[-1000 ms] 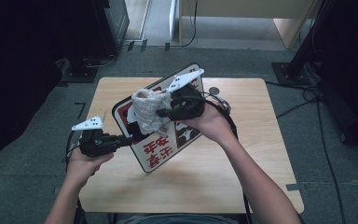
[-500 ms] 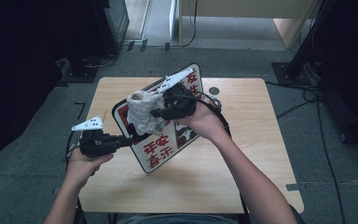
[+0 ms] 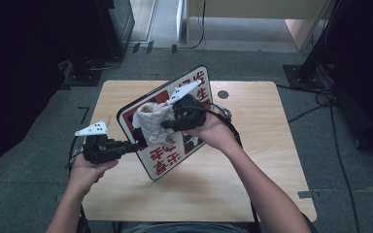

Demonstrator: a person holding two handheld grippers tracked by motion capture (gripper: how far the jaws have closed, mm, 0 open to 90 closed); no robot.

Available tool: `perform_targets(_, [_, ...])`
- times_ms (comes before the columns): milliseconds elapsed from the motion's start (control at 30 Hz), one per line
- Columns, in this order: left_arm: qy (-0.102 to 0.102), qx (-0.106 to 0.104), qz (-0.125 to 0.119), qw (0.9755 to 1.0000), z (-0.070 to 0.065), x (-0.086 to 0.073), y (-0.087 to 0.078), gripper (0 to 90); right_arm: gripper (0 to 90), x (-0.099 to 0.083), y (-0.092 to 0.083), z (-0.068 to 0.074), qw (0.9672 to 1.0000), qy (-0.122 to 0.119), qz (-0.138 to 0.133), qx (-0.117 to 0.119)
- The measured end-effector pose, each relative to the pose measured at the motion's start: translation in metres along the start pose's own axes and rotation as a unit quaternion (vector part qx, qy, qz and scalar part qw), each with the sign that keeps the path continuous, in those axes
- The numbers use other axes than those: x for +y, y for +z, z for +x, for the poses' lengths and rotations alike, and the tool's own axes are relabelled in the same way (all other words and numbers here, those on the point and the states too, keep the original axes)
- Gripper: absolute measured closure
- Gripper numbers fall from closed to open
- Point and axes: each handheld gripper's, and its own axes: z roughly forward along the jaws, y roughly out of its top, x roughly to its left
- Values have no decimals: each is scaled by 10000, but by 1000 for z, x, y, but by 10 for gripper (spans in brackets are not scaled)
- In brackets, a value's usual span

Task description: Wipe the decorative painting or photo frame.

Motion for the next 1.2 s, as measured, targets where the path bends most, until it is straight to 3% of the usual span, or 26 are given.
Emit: perform_targets(1200, [15,-22,28,10000,0,0,0,789,694,-64,36,2,9996,100,233,80])
